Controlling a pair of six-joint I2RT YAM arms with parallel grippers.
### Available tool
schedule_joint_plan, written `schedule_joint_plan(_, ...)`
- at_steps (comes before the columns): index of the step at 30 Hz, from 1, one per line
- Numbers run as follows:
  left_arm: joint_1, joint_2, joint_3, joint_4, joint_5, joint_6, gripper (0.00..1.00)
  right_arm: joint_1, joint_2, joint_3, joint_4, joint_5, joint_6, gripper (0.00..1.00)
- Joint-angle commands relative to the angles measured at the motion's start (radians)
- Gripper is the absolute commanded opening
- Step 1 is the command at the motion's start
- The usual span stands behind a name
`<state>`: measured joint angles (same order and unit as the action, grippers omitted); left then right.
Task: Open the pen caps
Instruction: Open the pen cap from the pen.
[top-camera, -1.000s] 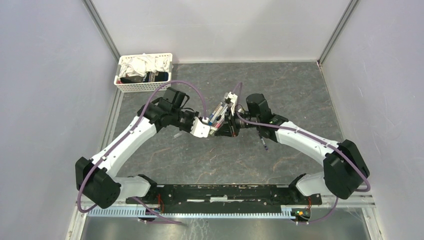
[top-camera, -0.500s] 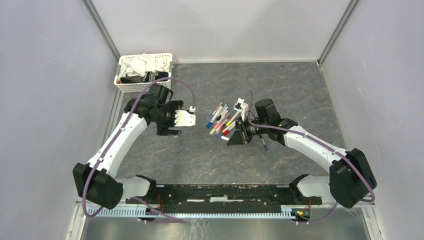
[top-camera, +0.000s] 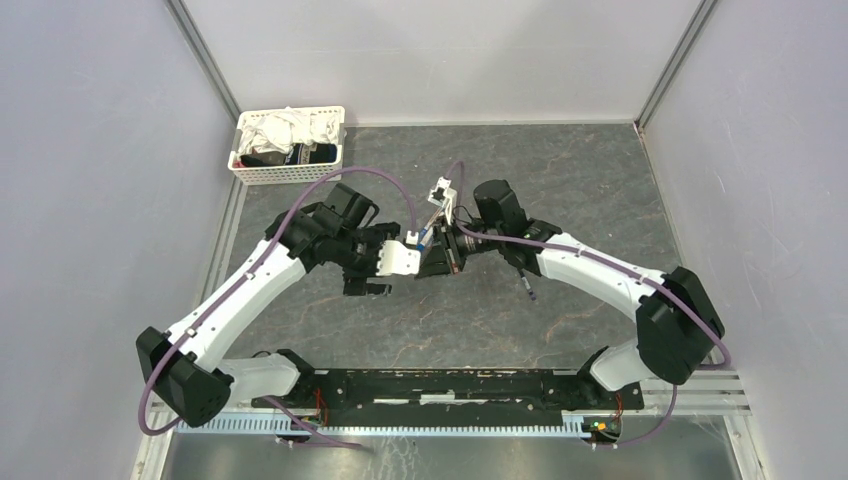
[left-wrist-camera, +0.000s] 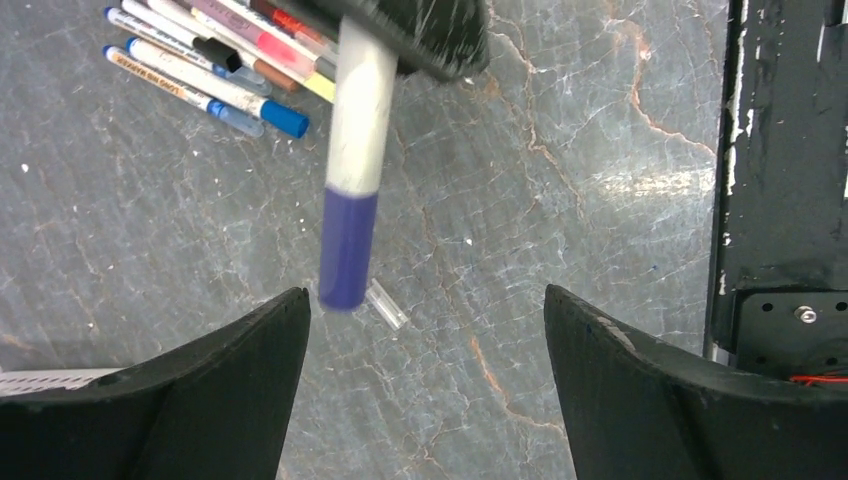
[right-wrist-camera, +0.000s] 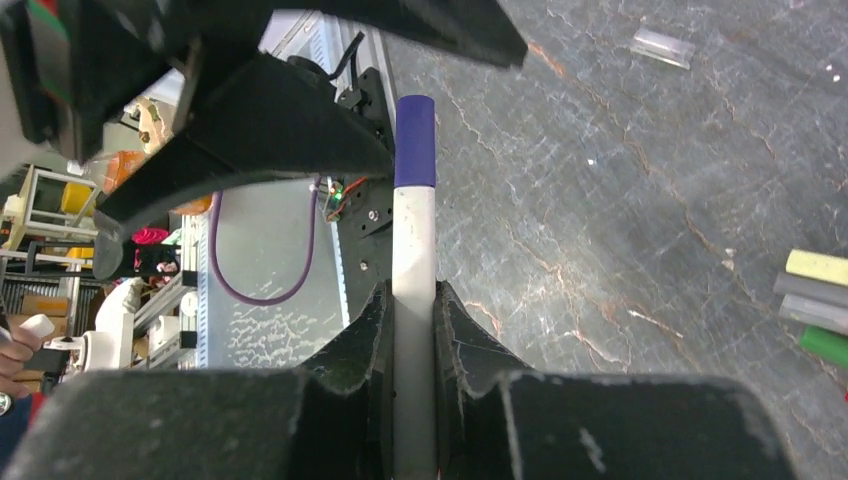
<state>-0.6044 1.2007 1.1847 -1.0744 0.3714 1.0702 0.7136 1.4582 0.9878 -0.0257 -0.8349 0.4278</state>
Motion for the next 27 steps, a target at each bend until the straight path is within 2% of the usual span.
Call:
schedule_joint_plan(1, -0.035, 0.016, 0.042, 0.015, 0.030, -0.046, 0.89, 0.018, 0.027, 0.070, 0.051, -0.021, 0.024, 0.00)
schedule_joint_plan(10, -0.099, 0.026, 0.055, 0.063, -0.039, -0.027, 0.73, 0.034, 0.067, 0.094, 0.047, -0.036, 0.017, 0.00)
schedule_joint_plan(12, -0.107, 0.029, 0.058, 0.064, -0.053, -0.018, 0.67, 0.036, 0.069, 0.098, 0.039, -0.035, 0.011, 0.00)
schedule_joint_plan(14, -0.117, 0.030, 0.060, 0.064, -0.063, -0.010, 0.56, 0.034, 0.070, 0.099, 0.029, -0.033, 0.001, 0.00)
schedule_joint_plan(21, -0.148, 0.021, 0.016, 0.064, -0.130, 0.049, 0.06, 0.034, 0.065, 0.104, -0.003, -0.034, -0.016, 0.00)
schedule_joint_plan(22, -0.149, 0.018, 0.010, 0.064, -0.142, 0.058, 0.03, 0.035, 0.064, 0.104, -0.009, -0.034, -0.019, 0.00)
schedule_joint_plan(27, -0.150, 0.006, -0.024, 0.068, -0.217, 0.115, 0.02, 0.034, 0.062, 0.109, -0.073, -0.024, -0.070, 0.00)
